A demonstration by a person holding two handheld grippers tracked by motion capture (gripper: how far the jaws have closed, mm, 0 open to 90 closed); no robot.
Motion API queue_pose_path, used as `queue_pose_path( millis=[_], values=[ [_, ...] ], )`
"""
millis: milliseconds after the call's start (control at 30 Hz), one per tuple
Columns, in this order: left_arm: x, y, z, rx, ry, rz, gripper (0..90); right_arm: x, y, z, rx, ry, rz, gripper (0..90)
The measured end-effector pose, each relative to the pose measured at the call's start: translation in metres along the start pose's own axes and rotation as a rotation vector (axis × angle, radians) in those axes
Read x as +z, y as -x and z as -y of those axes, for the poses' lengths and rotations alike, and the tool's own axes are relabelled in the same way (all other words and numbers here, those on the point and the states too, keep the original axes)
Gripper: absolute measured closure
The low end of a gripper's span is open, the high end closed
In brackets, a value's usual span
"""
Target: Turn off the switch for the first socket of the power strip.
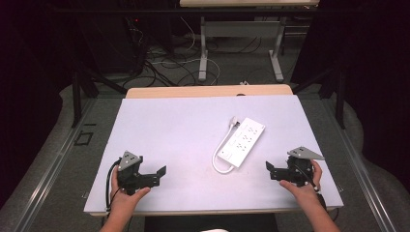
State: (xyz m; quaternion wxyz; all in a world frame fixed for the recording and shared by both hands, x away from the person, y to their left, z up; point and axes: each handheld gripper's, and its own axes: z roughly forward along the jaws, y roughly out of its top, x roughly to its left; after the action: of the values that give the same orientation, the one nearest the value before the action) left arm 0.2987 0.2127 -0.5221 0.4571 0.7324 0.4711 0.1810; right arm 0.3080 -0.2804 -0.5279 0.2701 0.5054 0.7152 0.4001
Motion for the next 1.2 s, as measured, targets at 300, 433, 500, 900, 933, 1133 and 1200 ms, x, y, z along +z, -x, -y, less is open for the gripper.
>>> queue_pose_path(
  millis=[300,433,500,900,933,1133,1200],
  values=[
    [0.001,0.001,0.001,-0.007,-0.001,-0.003,0.6,0.001,-0.006,-0.001,-0.019,-0.009,-0.013,6.7],
    [-0.002,-0.001,0.001,-0.009,-0.008,-0.003,0.9,0.003,-0.011,-0.002,-0.028,0.002,-0.006,16.1],
    [-0.004,-0.001,0.002,-0.018,-0.003,-0.005,1.3,0.005,-0.015,-0.003,-0.029,-0.004,-0.026,17.0],
    [-0.005,-0.003,0.002,-0.026,0.004,-0.008,2.8,0.013,-0.034,-0.006,-0.099,-0.011,-0.065,39.0],
    [-0.005,-0.002,0.002,-0.030,0.007,-0.008,3.0,0.013,-0.035,-0.007,-0.099,-0.015,-0.071,40.0],
    [-0.004,-0.002,0.001,-0.024,0.008,-0.012,3.8,0.016,-0.034,-0.011,-0.085,-0.033,-0.079,41.4],
    [-0.004,-0.002,0.002,-0.026,0.011,-0.012,4.4,0.018,-0.032,-0.012,-0.091,-0.041,-0.086,41.5]
  ],
)
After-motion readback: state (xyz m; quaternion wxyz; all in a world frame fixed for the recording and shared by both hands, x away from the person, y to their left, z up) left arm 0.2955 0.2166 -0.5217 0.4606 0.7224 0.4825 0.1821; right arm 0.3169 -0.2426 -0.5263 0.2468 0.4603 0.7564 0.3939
